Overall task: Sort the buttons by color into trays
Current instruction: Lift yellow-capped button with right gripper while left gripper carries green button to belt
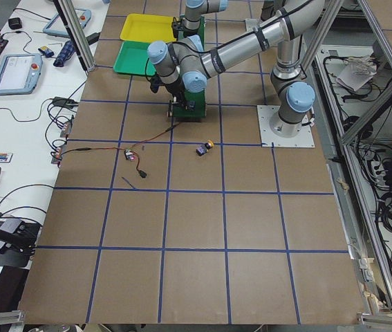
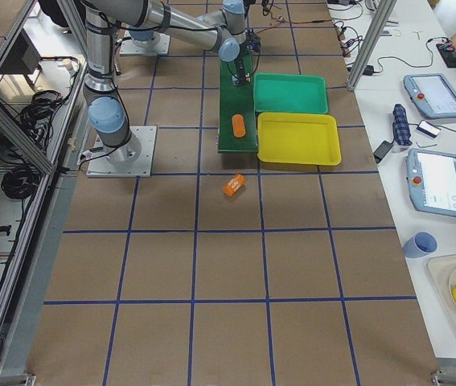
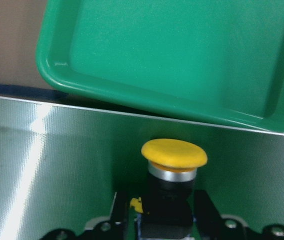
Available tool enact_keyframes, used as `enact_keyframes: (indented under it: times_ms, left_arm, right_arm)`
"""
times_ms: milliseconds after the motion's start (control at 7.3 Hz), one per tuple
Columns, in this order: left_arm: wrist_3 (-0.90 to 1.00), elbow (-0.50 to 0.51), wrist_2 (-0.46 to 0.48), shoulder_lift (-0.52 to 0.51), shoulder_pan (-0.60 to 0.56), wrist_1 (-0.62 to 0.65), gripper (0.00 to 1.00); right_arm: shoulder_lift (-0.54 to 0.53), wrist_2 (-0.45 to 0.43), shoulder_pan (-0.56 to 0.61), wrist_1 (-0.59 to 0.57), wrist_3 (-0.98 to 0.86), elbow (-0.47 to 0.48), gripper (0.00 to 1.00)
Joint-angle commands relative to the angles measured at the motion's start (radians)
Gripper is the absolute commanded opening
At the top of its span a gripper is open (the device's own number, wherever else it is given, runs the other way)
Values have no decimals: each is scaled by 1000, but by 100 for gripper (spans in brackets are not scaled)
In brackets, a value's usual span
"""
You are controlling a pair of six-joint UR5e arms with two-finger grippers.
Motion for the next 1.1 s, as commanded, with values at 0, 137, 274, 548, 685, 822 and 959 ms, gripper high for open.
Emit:
enact_keyframes:
  times_ms: [0,137,274,548,685,822,959]
  left_arm:
    - [-27,-2,-1,-5,-1,1,80]
    - [-30,-2,2,-4,-1,1,100]
    - [-35,-1,2,2,-1,1,100]
    - [-32,33,17,53,9,1,100]
    - [-29,54,30,71,41,0,100]
    - [-21,61,74,76,104,0,100]
    - [-13,47,79,70,193,0,100]
  right_arm:
    - [-4,-5,-5,8,-7,-2,23]
    - [-7,-43,-14,10,-42,-2,9]
    - [-14,-57,-31,5,-69,-10,5]
    - [-50,-61,-81,5,-99,-19,5]
    - [-81,-63,-128,7,-188,-19,6]
    - [-102,-58,-188,5,-287,-19,6]
    - [-109,-60,-248,5,-377,-27,6]
